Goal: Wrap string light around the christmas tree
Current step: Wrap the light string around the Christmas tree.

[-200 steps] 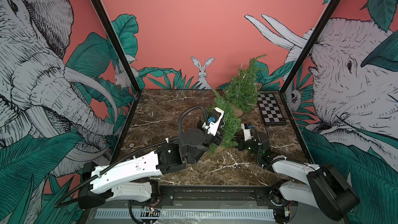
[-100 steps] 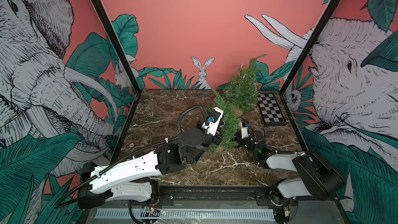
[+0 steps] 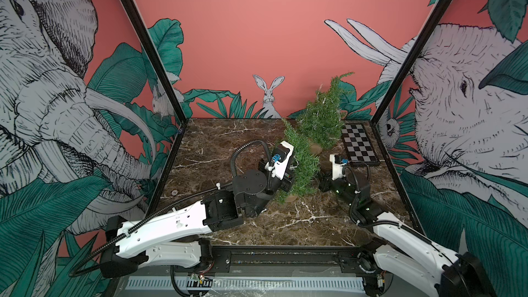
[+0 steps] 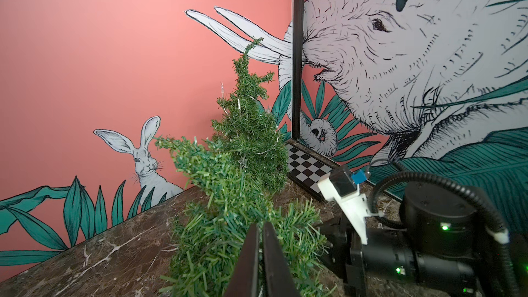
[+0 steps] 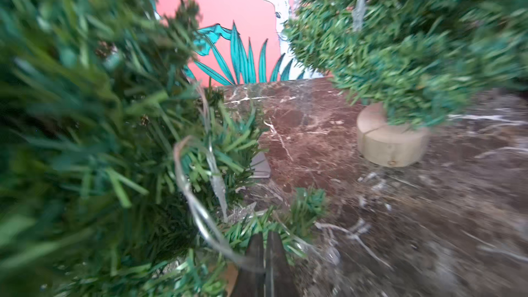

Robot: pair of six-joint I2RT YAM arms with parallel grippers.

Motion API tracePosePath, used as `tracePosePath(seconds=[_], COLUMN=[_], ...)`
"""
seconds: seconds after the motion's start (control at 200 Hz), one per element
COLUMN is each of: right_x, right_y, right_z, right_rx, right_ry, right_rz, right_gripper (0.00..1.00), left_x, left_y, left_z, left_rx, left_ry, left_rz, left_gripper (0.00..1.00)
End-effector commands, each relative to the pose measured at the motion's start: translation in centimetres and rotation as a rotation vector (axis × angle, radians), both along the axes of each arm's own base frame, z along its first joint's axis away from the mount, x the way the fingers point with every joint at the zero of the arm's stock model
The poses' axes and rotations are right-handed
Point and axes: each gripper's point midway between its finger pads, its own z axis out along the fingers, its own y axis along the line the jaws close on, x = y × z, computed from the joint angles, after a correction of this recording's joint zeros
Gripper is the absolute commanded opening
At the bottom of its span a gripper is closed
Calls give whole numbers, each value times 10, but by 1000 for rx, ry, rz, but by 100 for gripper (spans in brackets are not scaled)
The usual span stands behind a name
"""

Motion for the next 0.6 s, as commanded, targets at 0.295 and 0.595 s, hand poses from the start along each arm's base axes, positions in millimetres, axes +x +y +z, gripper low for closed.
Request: tracePosePath(seconds=[0.295, 0.595], right_x=[8, 0], right_y=[-21, -26], right_z=[94, 130], right_rx=[-81, -151], right_ry=[-24, -73], right_rz=[-118, -96], right_gripper=[0, 0], left_x=[5, 3], left_y=[16, 17], left_z=[17, 25], left_rx=[-20, -4], left_ry=[-45, -67], left_rz=[72, 57], left_gripper=[9, 11])
